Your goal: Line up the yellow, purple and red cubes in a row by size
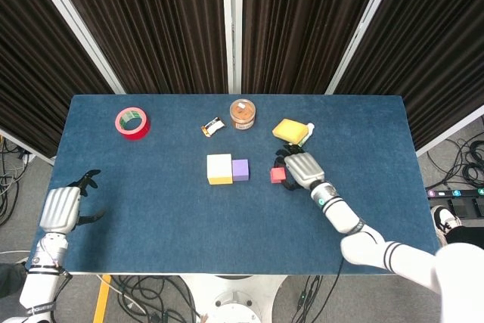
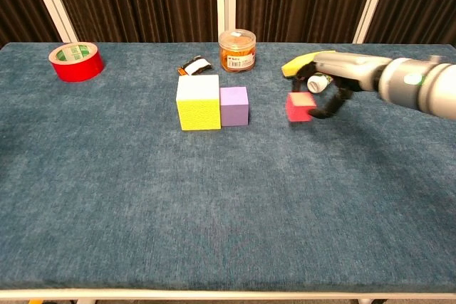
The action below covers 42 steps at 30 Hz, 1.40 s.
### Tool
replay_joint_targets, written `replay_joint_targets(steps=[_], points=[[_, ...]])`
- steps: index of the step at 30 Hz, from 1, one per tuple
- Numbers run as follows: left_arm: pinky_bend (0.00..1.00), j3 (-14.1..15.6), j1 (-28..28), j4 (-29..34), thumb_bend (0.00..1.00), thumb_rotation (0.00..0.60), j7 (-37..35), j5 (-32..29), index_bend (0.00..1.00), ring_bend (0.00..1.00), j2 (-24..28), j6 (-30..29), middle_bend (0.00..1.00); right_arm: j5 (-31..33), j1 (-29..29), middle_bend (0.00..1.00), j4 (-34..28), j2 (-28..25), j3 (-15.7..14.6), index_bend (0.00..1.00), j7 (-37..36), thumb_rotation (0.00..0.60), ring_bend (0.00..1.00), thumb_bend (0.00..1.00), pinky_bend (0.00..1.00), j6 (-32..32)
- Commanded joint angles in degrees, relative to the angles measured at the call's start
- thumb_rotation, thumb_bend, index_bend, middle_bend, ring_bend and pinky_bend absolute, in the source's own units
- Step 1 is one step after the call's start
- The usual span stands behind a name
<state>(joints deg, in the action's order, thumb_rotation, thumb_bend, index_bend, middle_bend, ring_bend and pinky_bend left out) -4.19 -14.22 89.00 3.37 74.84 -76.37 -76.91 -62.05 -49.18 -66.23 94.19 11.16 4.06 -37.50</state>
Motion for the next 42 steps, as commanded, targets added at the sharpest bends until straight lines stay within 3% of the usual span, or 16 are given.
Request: replay_joint_targets(steps=[1,13,27,39,42], points=[[0.70,0.07,0.17,-0.38,0.19,0.600,-0.37,-0.03,0.26,0.50,0.08,0.36,0.50,2.92,-2.91,0.14,3.90,3.53,1.94,0.44,1.41,0.600,0.00,0.31,0.02,2.60],[0.70,-0.20,0.63,-1.46,0.19,0.600,-1.38,0.14,0.25,0.50,-0.09,1.03,0.50,7.27,-7.66,0.13,10.84,8.49,3.21,0.42,4.44,0.600,0.00,0.31,0.00,5.77],[0.70,-0.41,0.88,-1.81,0.19,0.600,-1.90,0.64,0.25,0.50,-0.12,1.51,0.50,9.46,-8.80,0.12,11.34,9.69,3.18,0.38,5.44,0.600,0.00,0.28,0.00,6.12],[0.70,-0.53,1.23,-1.88,0.19,0.600,-2.06,0.95,0.25,0.50,-0.03,1.45,0.50,10.63,-9.25,0.11,11.64,9.94,2.83,0.26,6.29,0.600,0.00,0.25,0.00,6.17],[0.70,-0.61,1.25,-1.83,0.19,0.600,-2.03,0.89,0.26,0.50,0.03,1.56,0.50,10.50,-8.88,0.10,10.55,9.16,2.82,0.18,6.03,0.600,0.00,0.25,0.00,5.75]])
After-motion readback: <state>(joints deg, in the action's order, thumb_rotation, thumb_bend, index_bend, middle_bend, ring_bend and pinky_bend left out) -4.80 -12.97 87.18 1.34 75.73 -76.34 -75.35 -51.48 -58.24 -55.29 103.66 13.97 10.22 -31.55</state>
